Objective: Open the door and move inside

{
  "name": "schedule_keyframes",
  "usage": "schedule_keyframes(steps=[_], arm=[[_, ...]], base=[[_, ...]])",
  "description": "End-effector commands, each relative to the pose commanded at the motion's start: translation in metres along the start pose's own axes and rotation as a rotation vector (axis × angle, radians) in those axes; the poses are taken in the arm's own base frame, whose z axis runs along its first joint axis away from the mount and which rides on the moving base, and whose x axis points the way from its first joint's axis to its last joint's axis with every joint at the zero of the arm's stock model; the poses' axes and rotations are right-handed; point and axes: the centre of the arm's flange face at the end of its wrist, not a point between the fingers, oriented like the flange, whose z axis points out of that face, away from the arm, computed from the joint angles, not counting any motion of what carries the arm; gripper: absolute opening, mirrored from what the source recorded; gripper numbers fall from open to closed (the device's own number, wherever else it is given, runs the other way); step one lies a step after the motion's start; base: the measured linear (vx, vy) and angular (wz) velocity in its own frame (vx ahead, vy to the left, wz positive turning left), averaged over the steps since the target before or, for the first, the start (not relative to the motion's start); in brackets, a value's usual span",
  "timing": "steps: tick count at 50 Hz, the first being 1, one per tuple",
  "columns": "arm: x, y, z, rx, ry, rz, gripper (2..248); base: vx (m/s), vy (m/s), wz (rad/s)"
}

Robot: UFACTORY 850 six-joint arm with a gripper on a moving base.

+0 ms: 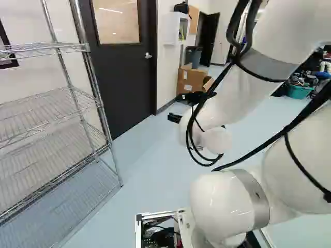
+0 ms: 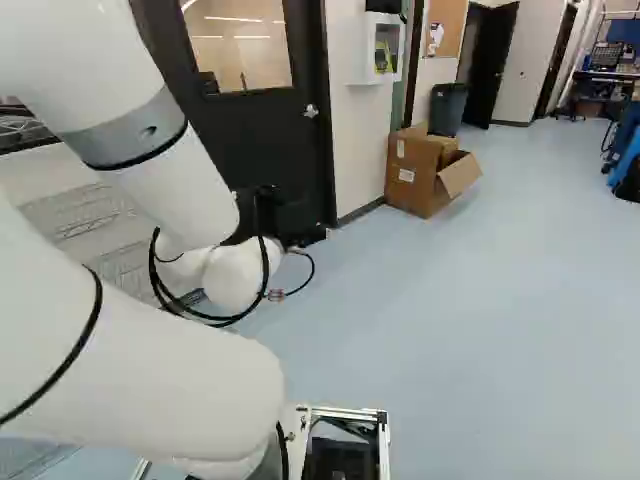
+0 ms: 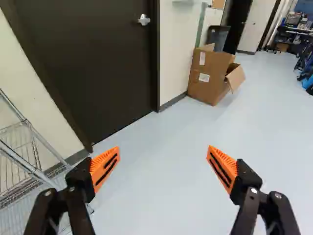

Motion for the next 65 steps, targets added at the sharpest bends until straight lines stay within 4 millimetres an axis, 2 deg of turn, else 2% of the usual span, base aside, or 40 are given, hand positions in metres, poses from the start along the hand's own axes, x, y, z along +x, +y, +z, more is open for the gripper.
schedule_keyframes(steps=[29, 65], arm=[[0.0000, 0.0000, 0.0000, 0.000, 0.000, 0.000, 247], [0.0000, 0.0000, 0.0000, 0.000, 0.000, 0.000, 247]], base=[[0.006, 0.000, -0.001], [0.094, -0.017, -0.011]])
